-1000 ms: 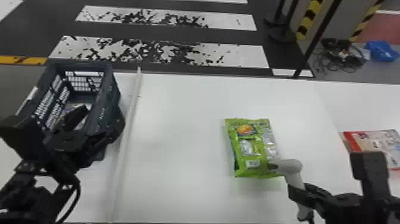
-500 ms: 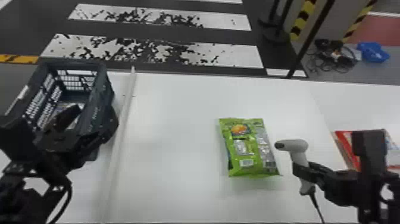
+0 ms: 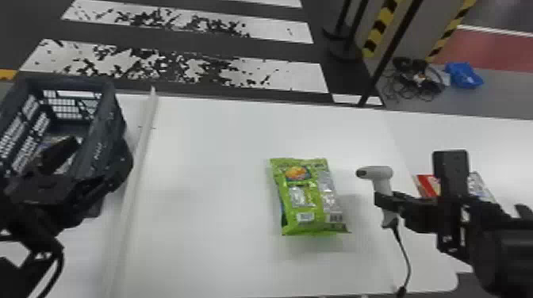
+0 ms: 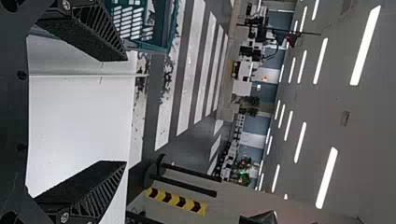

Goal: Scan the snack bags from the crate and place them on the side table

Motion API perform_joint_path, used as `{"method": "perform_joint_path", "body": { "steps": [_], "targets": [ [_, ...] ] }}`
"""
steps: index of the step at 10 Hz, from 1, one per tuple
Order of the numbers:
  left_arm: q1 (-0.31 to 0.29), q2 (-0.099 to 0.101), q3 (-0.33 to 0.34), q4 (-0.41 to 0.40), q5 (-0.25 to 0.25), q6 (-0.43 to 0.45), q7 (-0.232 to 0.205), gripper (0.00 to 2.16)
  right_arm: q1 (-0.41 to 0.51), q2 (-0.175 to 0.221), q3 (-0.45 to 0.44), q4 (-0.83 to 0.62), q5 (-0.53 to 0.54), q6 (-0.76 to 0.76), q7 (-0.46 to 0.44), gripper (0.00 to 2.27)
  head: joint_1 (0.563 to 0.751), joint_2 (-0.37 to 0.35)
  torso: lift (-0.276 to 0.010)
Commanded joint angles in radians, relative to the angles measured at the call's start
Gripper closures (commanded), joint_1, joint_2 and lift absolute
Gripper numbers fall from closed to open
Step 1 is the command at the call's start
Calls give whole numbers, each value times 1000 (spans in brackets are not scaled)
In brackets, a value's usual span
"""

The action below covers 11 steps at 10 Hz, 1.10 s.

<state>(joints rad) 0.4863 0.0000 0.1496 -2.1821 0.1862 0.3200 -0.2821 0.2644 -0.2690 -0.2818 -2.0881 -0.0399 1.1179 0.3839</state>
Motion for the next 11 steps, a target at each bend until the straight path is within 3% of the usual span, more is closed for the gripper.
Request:
{"method": "perform_joint_path", "body": {
  "steps": [1, 5, 9, 10, 11],
  "targets": [
    [0, -3, -5, -2, -5, 1, 0, 83, -66, -27, 18, 117, 0, -42, -5, 2216, 695, -186, -94],
    [3, -3, -9, -8, -19, 11, 0, 83, -166, -55, 72, 298, 5, -125, -20, 2209, 695, -210, -94],
    [3, -3, -9, -10, -22, 11, 0, 83, -189, -55, 102, 358, 15, -171, -28, 2118, 695, -207, -94],
    [3, -3, -9, -10, -22, 14, 0, 83, -188, -55, 105, 358, 17, -174, -28, 1986, 695, -205, -94],
    [3, -3, -9, -10, -22, 14, 0, 83, -186, -53, 105, 361, 15, -189, -34, 1676, 695, -203, -94]
  ]
}}
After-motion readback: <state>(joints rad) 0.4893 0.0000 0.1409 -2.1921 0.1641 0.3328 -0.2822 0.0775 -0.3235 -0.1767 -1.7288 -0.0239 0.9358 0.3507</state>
